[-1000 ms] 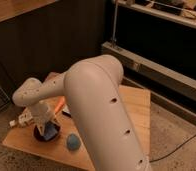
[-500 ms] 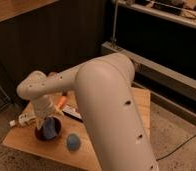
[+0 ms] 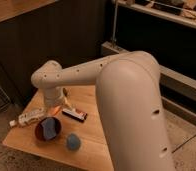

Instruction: Place the white sponge in the ceramic bowl

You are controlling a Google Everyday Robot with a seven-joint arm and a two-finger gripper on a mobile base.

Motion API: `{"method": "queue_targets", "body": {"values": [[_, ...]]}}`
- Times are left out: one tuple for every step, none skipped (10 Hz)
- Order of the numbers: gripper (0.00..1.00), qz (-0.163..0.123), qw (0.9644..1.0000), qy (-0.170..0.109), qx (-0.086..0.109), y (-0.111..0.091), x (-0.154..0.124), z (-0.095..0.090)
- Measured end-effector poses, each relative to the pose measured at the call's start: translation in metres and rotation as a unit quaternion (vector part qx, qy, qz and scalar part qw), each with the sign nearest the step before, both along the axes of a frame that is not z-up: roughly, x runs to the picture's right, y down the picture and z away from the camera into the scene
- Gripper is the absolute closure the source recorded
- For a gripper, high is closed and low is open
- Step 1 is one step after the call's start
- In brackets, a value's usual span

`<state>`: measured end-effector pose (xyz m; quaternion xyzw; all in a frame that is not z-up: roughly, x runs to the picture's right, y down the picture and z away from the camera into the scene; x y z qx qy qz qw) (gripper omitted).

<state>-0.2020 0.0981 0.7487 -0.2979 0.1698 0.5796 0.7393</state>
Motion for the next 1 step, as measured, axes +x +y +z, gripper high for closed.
{"method": "queue_targets", "body": {"values": [[0.2, 0.02, 0.9997, 0.012, 0.012, -0.0117, 0.0097, 0.0007]]}}
